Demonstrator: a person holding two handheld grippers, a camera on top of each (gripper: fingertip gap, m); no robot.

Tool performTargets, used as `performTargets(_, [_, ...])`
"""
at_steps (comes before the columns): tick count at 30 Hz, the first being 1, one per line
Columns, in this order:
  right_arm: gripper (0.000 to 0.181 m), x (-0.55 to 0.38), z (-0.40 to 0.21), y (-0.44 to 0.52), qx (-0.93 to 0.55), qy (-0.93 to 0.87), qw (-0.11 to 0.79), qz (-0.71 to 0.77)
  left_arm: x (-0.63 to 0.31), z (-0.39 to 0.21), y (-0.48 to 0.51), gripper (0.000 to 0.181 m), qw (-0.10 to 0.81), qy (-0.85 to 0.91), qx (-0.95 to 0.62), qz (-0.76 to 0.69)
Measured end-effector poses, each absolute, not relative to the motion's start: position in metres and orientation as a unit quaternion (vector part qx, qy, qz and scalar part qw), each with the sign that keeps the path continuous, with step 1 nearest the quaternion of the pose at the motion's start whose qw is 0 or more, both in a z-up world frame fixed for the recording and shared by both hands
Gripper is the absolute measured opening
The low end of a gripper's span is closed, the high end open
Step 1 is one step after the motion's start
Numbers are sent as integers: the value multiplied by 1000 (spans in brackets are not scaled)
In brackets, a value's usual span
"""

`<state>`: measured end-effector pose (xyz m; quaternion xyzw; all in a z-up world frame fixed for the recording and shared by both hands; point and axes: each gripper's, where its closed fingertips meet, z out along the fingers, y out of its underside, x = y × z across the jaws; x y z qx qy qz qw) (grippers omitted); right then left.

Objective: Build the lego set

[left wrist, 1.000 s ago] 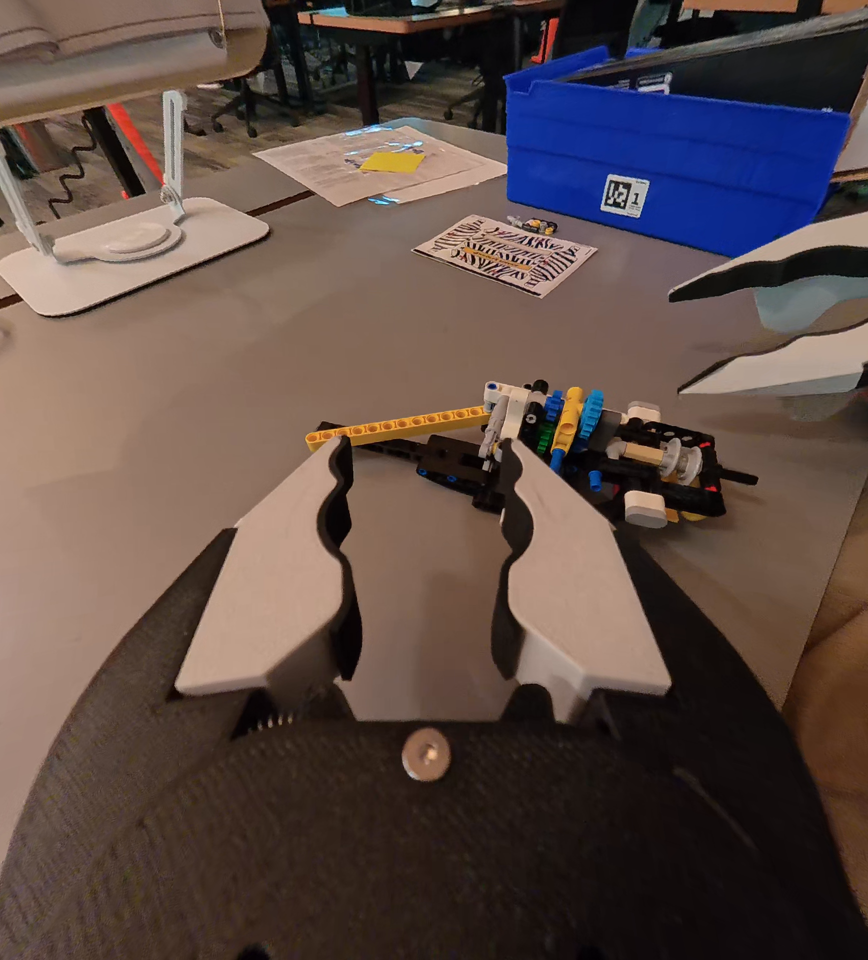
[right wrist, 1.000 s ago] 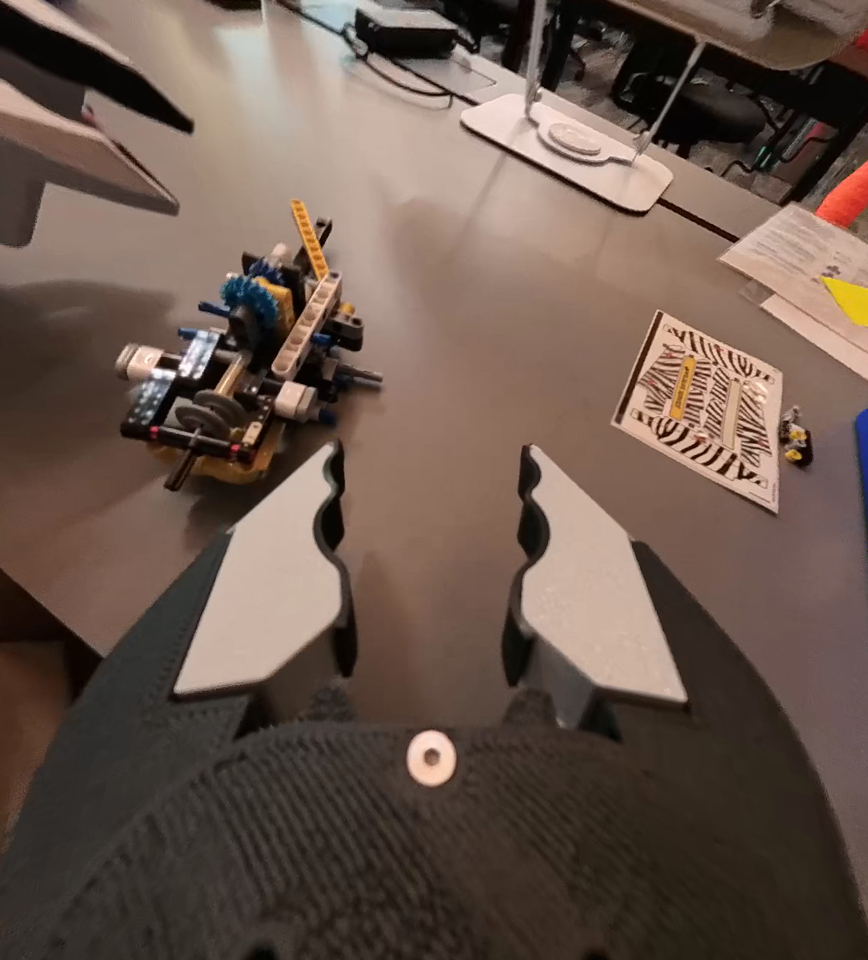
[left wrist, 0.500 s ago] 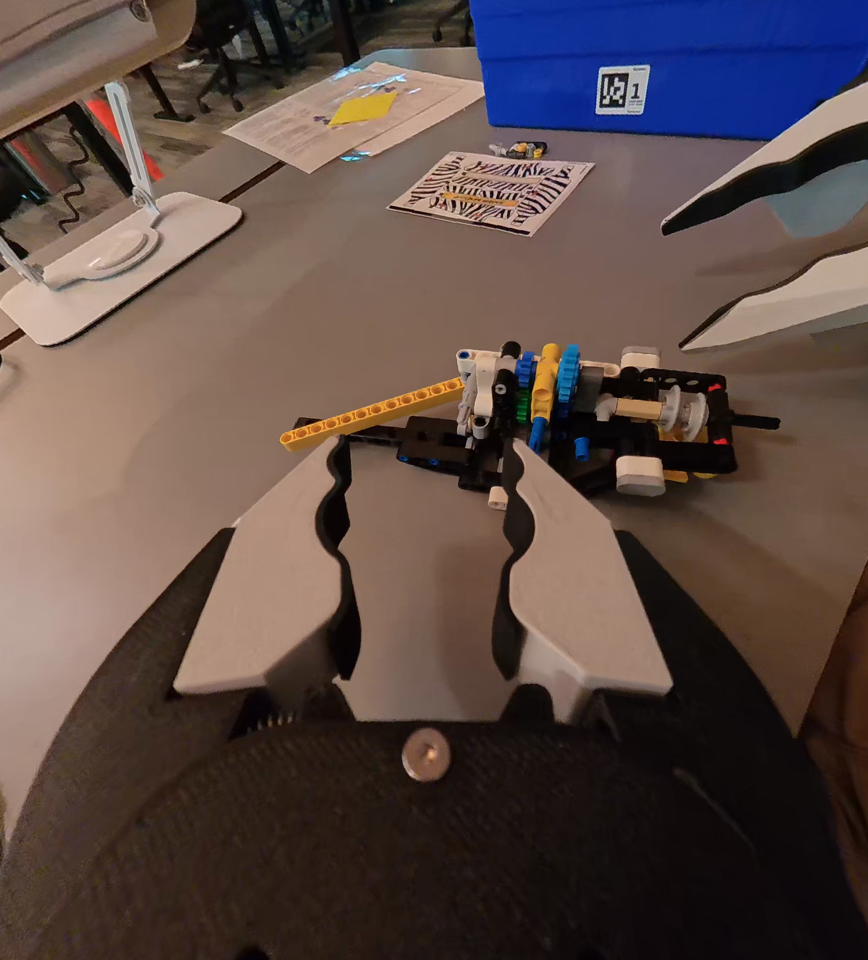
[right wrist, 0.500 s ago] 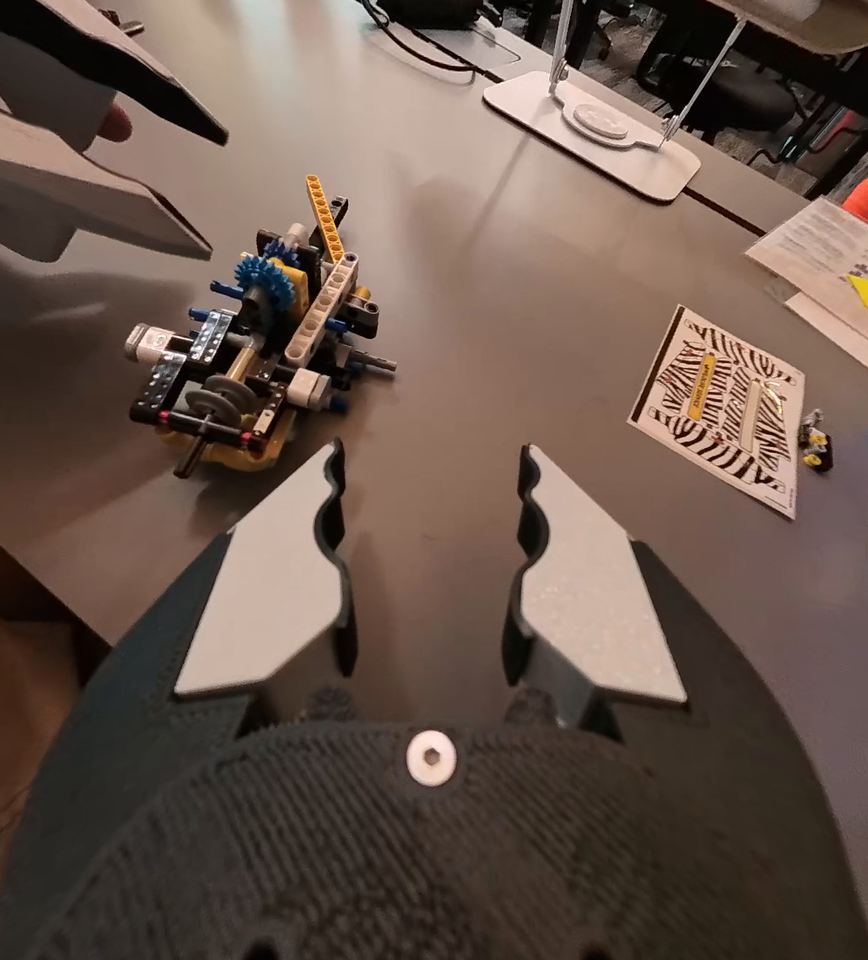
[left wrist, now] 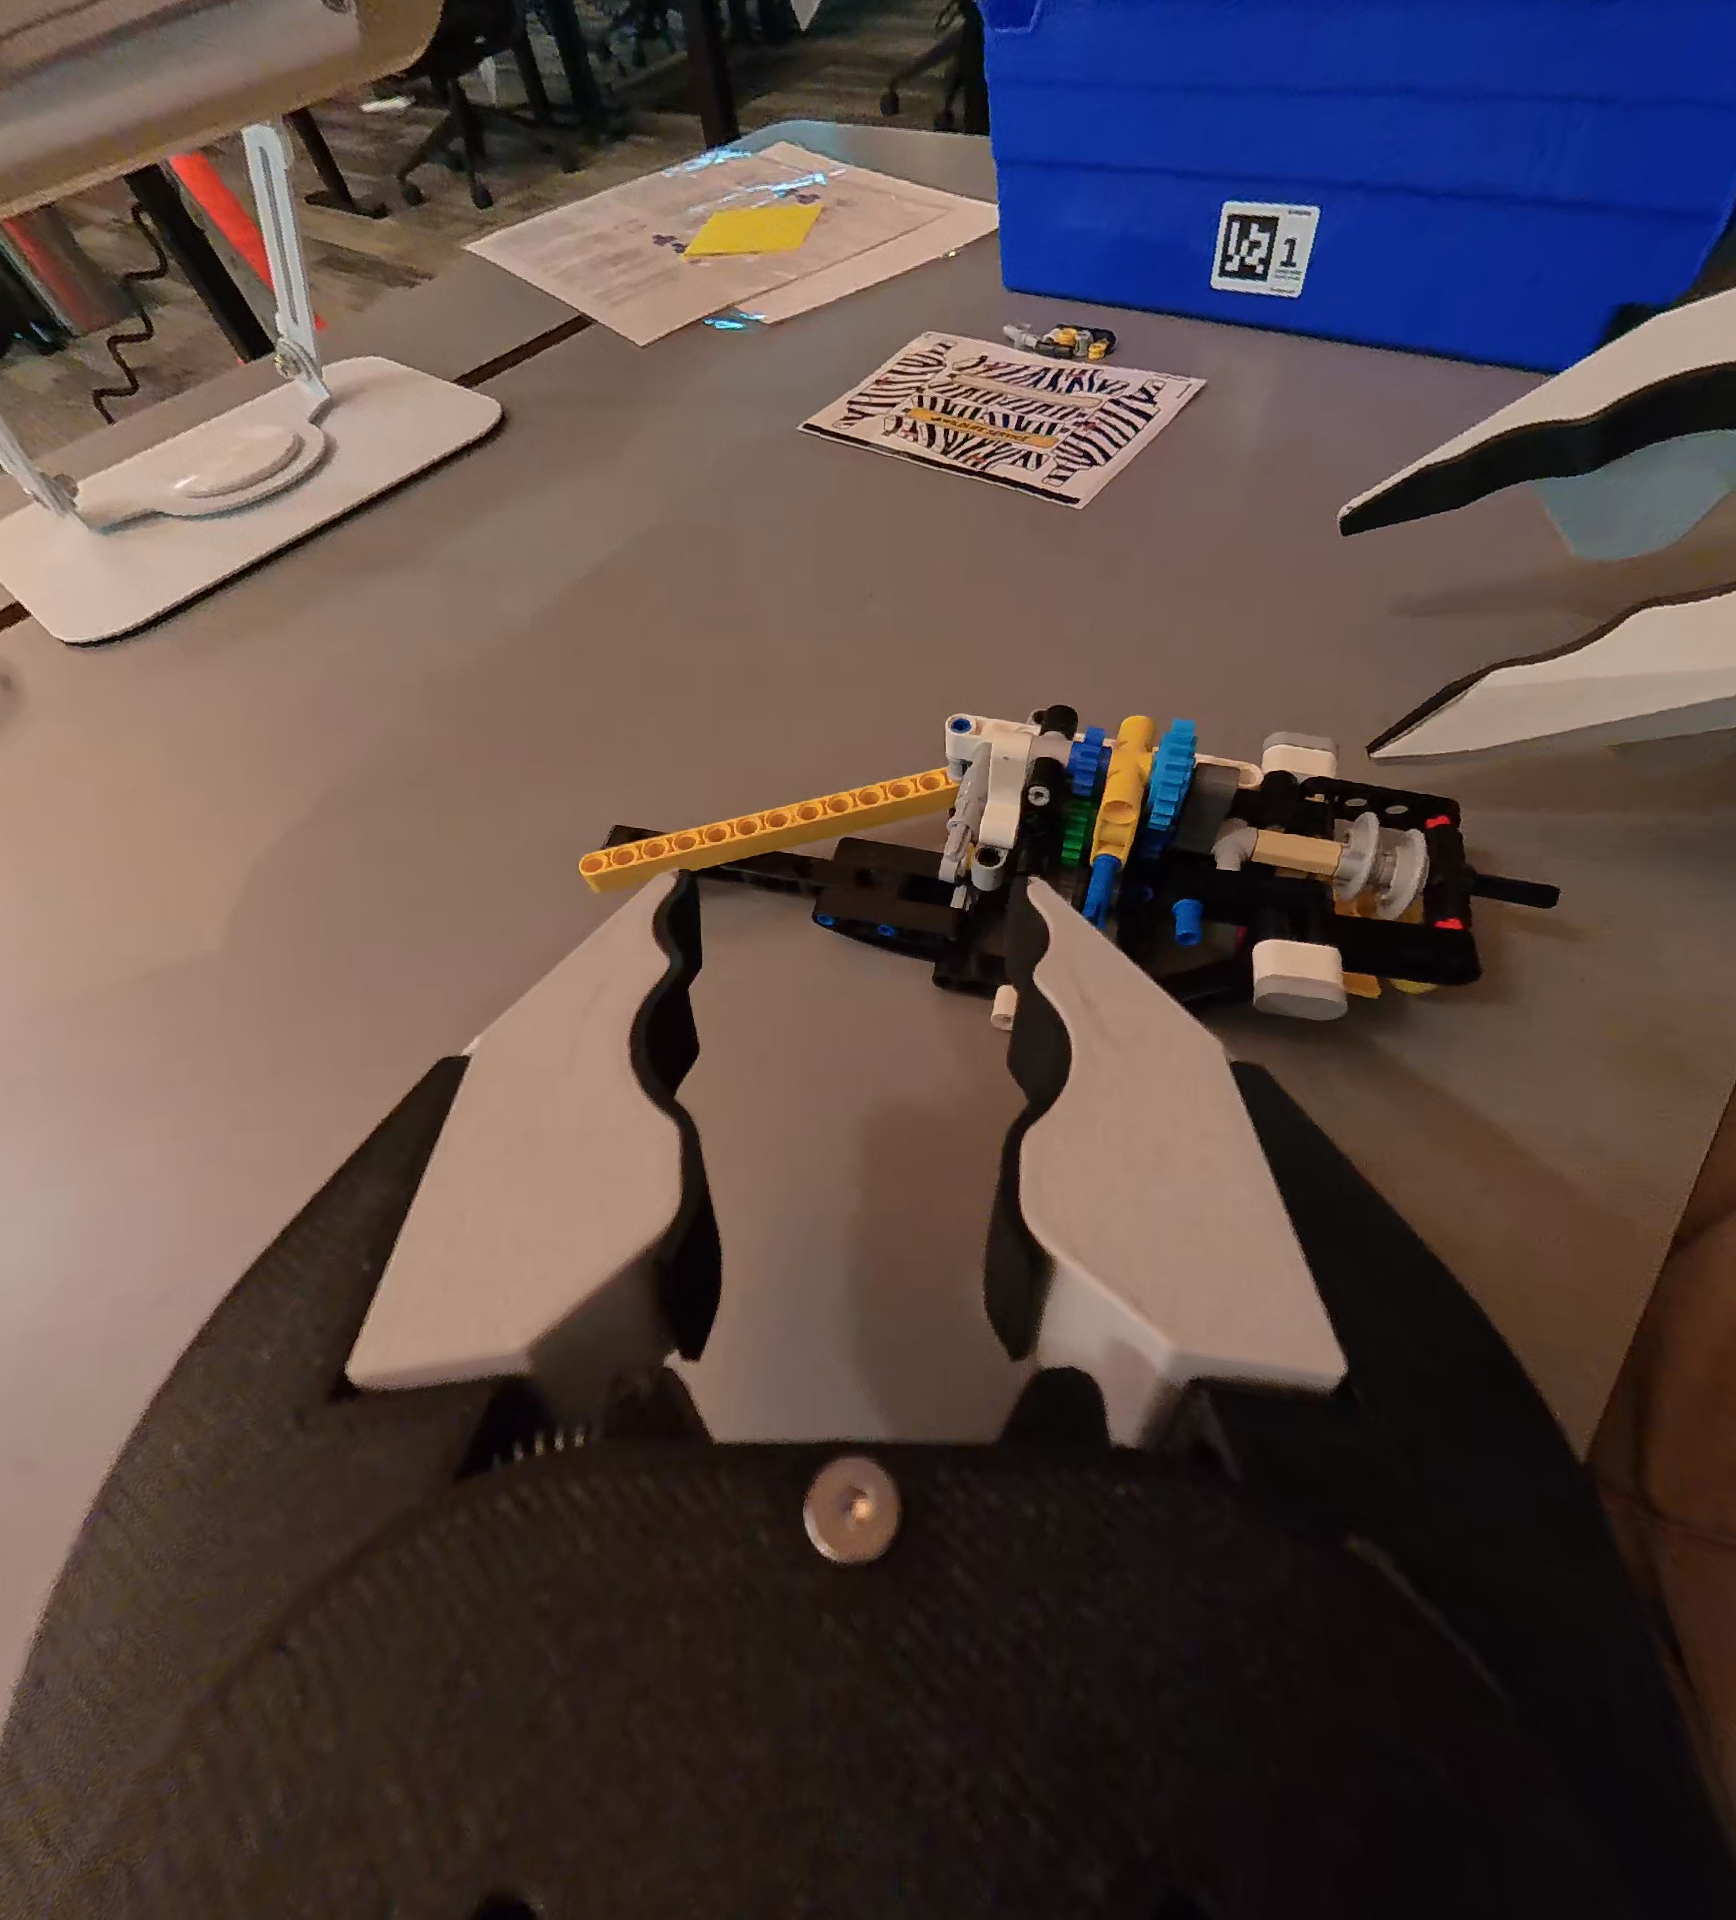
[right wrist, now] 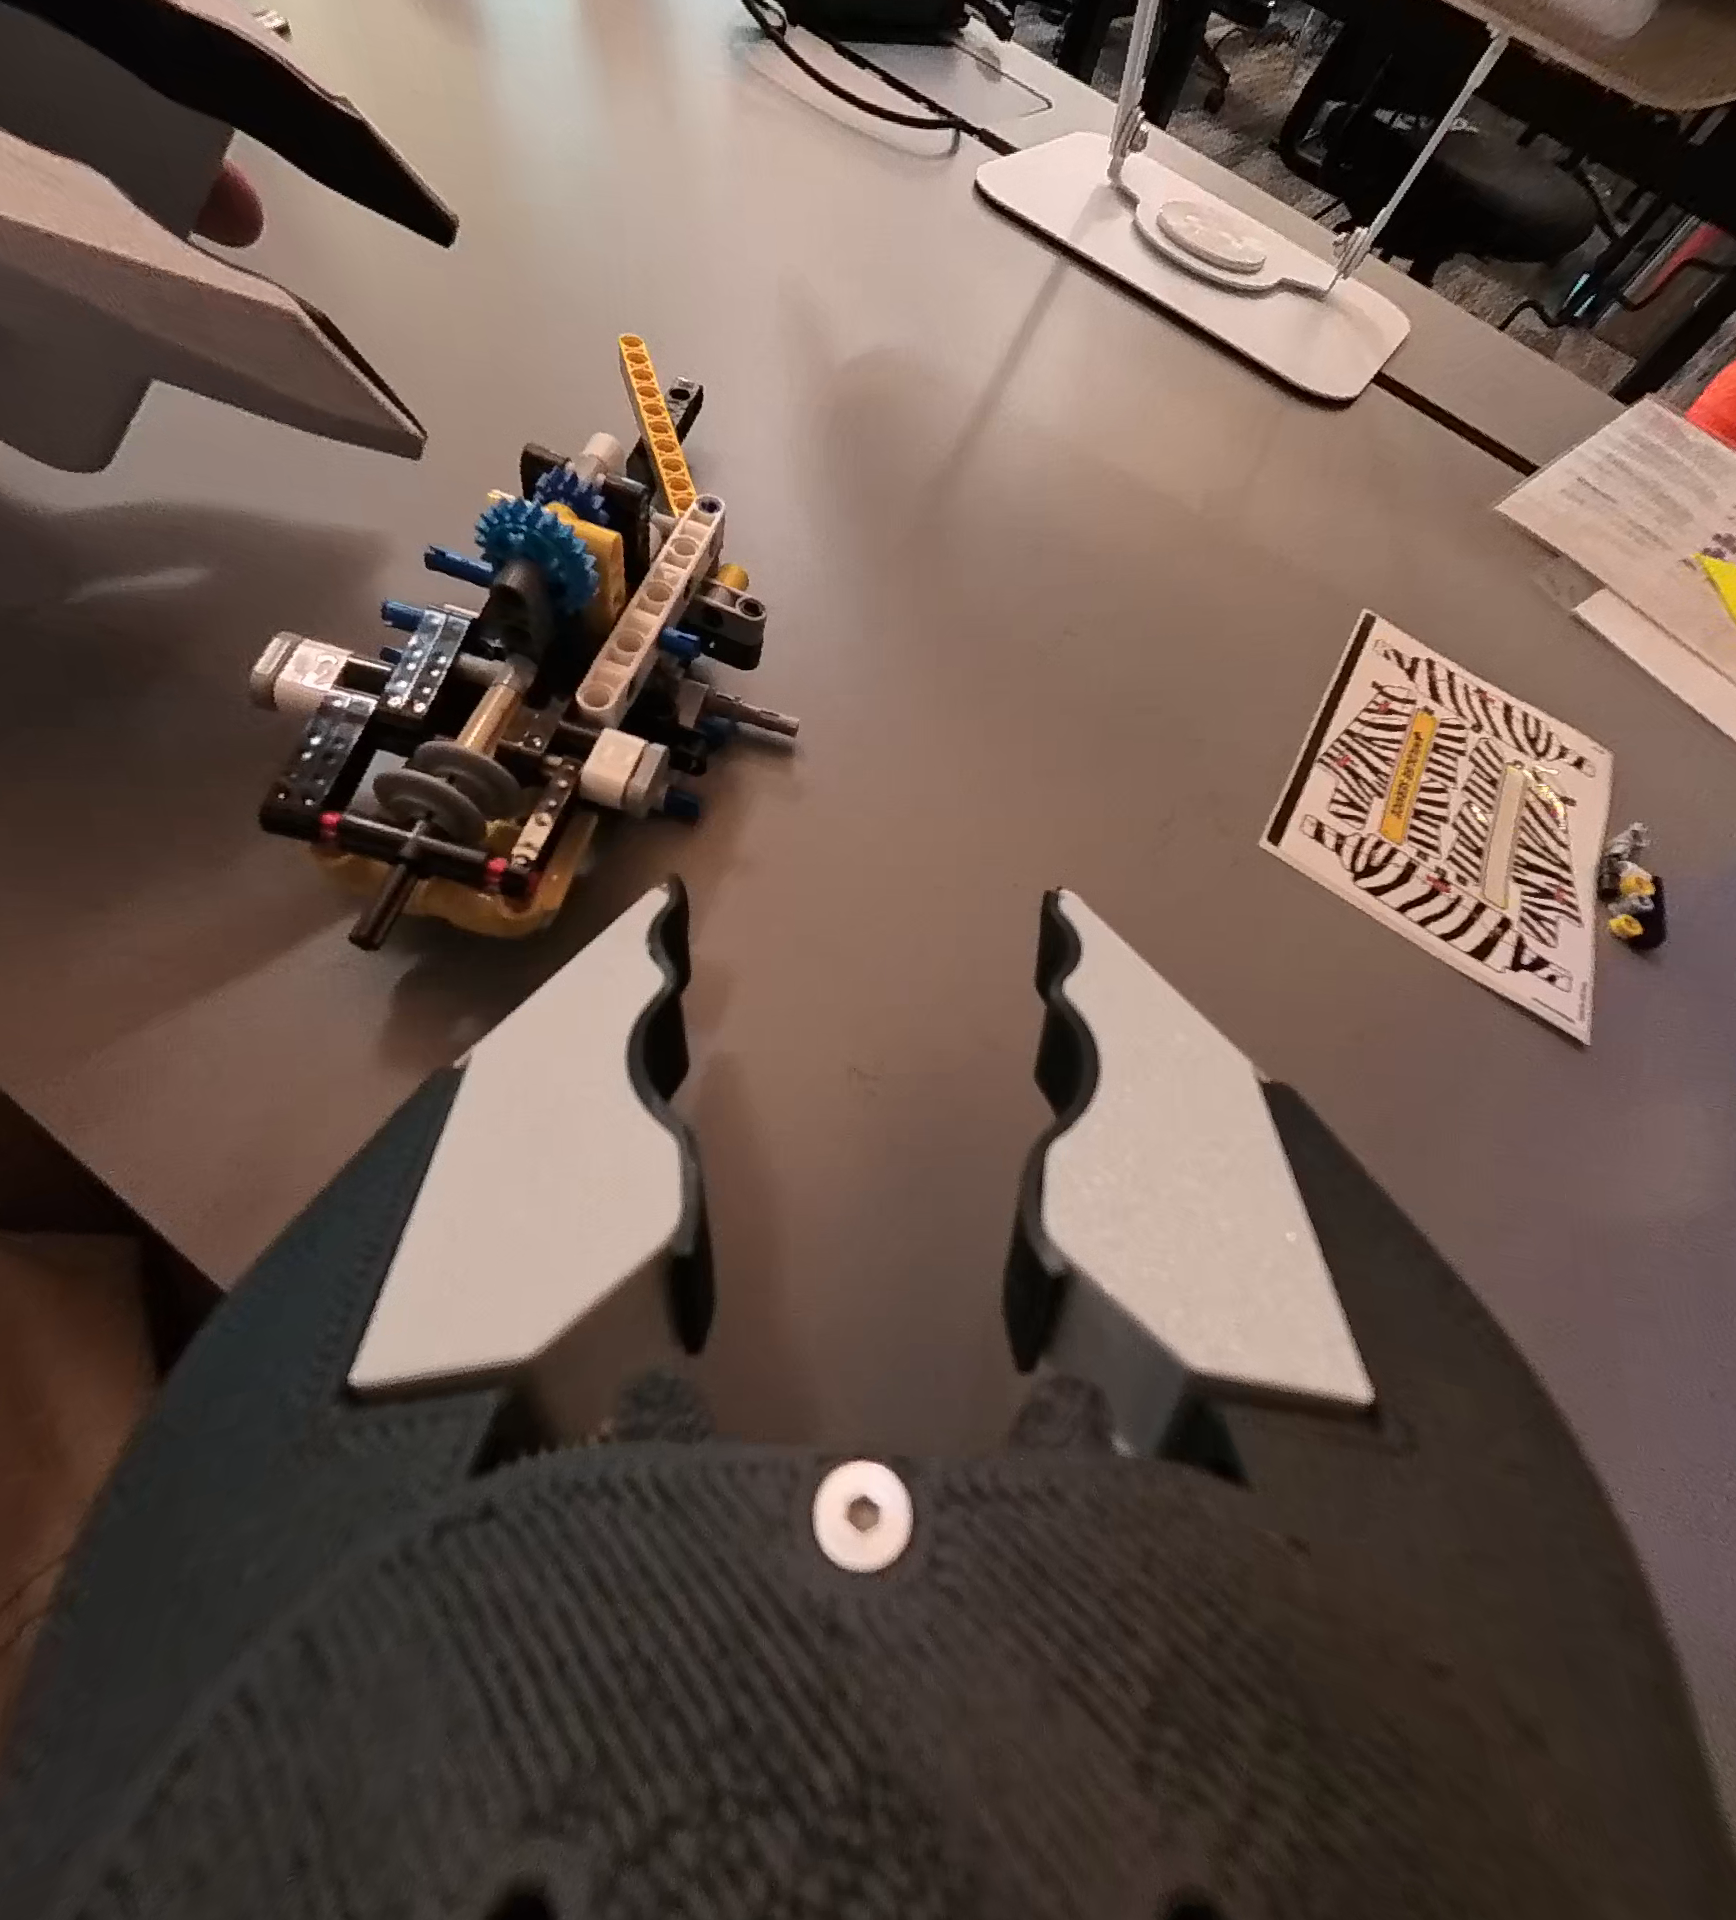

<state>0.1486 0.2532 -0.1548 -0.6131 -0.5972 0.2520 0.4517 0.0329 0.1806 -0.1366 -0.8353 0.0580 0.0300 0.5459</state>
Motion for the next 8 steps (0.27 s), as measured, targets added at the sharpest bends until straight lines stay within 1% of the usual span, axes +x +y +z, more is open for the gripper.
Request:
performTargets(1, [67, 149, -155, 253, -613, -597, 452, 252, 33, -137, 181, 58, 546, 58, -835, 31])
performTargets(8, [67, 149, -154, 253, -613, -595, 453, 256, 34, -138, 181, 59, 542, 63, -837, 37])
